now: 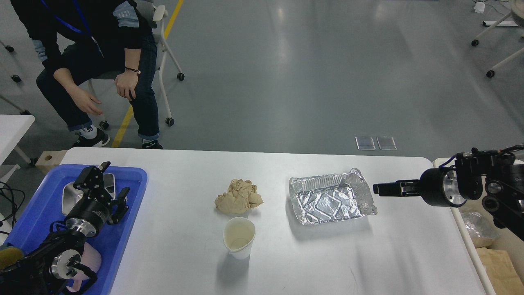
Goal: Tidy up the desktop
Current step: 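Lower the right gripper onto the foil tray's edge nearest it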
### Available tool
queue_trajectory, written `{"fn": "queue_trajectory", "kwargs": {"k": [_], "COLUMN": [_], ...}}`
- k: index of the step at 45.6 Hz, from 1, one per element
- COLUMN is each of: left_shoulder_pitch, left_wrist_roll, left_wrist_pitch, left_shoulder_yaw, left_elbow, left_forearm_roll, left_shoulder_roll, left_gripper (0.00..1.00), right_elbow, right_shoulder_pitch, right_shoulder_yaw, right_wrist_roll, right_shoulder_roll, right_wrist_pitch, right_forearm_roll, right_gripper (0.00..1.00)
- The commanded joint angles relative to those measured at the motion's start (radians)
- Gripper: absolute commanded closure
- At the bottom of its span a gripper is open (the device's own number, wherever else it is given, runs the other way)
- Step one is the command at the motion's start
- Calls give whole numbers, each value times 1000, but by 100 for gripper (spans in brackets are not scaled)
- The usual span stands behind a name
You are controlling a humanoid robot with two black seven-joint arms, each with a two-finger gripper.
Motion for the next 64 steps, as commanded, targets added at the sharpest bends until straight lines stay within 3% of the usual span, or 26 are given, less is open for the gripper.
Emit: {"fn": "queue_trajectory", "kwargs": {"k": [1,9,24,41,64], "left_shoulder_pitch": [11,19,42,34,-38], "left_wrist_roll": [0,0,-1,0,2], "left_wrist_pitch": [-1,-1,-3,-77,-103], "left_shoulder_yaw": [-1,0,-1,-34,-98], "left_elbow": [0,0,-2,-3,-11], "left_forearm_roll": [0,0,0,-11,-15], "left_shoulder_roll": [24,50,70,107,96], "left_gripper": [2,2,2,2,2], "right_elbow": [-89,-221,-374,-375,-353], "right_shoulder_pitch": [60,134,239,230,230], "right_shoulder_yaw": [-55,-130,-319,-345,-342], "right_wrist_roll": [1,1,44,60,60], "right_shoulder_roll": [59,130,210,239,246], "right_wrist_pitch": [-1,-15,-155,-173,-173], "right_forearm_roll": [1,-2,-1,5,10], "right_gripper": [0,0,0,0,0]}}
